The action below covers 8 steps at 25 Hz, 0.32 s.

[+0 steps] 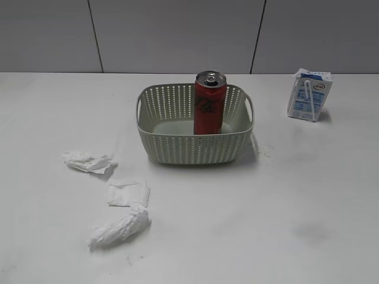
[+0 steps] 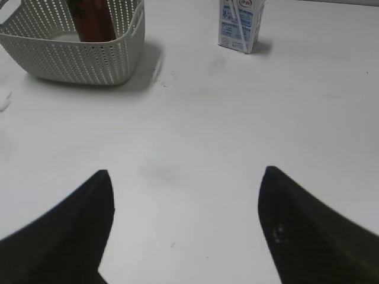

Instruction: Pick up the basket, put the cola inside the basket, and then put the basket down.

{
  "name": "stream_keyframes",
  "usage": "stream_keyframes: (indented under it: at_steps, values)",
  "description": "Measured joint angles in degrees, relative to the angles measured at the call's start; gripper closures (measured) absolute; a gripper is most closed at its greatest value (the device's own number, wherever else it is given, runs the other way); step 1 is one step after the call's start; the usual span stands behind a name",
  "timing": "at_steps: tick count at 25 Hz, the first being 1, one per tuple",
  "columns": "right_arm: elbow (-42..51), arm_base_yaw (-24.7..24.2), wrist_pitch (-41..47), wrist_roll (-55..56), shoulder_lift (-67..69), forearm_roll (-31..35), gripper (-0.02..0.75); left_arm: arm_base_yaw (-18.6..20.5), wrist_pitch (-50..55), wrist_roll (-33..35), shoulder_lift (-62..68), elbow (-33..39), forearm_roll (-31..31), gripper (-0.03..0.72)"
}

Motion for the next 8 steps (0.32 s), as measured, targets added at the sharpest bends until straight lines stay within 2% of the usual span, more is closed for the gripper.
stream_keyframes:
  at_steps: [8]
  values:
    - [0.0, 0.0, 0.0, 0.1, 0.0, 0.8, 0.166, 0.0, 0.1, 0.0, -9.0, 0.0, 0.0, 0.168]
